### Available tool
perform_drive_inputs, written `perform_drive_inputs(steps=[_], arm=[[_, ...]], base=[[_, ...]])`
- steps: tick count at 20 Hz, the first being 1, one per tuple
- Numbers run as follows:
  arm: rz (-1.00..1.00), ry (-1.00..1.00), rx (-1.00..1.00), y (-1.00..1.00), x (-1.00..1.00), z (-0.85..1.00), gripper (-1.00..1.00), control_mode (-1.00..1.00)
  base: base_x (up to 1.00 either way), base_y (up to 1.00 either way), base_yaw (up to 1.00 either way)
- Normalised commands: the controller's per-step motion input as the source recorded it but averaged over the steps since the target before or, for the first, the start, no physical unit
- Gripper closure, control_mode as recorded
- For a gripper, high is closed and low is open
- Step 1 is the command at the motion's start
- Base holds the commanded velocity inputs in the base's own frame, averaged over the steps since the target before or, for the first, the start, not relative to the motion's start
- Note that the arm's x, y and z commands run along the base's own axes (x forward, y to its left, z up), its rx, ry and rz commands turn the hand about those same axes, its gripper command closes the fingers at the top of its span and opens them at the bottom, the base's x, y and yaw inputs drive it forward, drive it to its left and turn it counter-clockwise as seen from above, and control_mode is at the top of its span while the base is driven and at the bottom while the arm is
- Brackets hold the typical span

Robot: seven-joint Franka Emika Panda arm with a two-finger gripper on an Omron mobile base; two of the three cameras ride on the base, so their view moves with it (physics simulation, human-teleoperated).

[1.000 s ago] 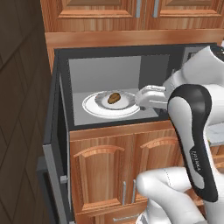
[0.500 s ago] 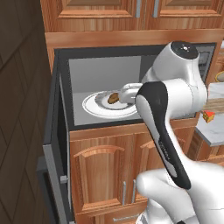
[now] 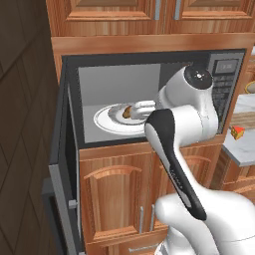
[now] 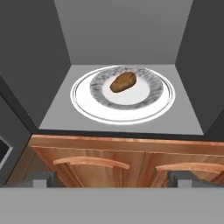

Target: Retrieve the reheated potato from the microwave, then place the potato, cheese, and condiment on the cutting board.

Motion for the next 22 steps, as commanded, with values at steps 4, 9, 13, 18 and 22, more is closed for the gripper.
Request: perform_drive_inputs(steps=[4,9,13,18,22], arm=[[-0.01,-0.02,0.00,-0.01,0.39,-0.22,-1.00,-1.00],[-0.05,0.00,0.00,0.04,0.45,-0.09,-1.00,-1.00],[-0.09,0.00,0.00,0.04,0.44,-0.08,-1.00,-1.00],[-0.11,0.00,0.03,-0.01,0.45,-0.09,-1.00,-1.00],[-0.07,0.00,0.11,-0.04,0.40,-0.14,-1.00,-1.00]], base=[[0.00,0.00,0.00],[0.00,0.00,0.00],[0.00,0.00,0.00],[0.00,0.00,0.00],[0.00,0.00,0.00]])
